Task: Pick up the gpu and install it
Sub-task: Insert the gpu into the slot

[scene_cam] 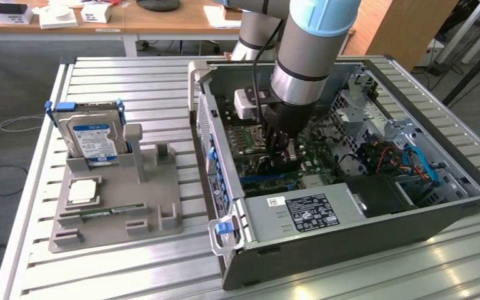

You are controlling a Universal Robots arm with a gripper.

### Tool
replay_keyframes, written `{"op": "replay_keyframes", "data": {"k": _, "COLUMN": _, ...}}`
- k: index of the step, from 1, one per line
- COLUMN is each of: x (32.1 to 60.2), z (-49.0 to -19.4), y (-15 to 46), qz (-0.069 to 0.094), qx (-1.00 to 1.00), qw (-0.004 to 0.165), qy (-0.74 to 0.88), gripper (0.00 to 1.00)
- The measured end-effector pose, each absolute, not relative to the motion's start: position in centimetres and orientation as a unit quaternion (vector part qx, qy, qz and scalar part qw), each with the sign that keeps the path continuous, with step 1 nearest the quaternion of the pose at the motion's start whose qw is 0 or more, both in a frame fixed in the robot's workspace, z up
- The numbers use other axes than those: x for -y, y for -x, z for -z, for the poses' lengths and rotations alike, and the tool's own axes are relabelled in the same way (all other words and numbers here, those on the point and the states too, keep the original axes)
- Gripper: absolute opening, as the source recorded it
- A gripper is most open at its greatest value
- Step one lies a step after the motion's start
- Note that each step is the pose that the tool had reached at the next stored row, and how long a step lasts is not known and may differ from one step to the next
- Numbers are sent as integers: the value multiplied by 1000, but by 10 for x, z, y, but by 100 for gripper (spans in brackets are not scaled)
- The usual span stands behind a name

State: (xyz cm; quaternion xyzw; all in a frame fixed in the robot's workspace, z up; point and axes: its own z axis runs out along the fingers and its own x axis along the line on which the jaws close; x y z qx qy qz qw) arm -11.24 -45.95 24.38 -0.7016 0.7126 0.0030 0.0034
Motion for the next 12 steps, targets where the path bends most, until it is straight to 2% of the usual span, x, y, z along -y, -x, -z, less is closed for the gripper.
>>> {"op": "replay_keyframes", "data": {"k": 12, "x": 459, "z": -244, "y": 112, "qz": -3, "qx": -713, "qw": 3, "qy": 702, "gripper": 27}}
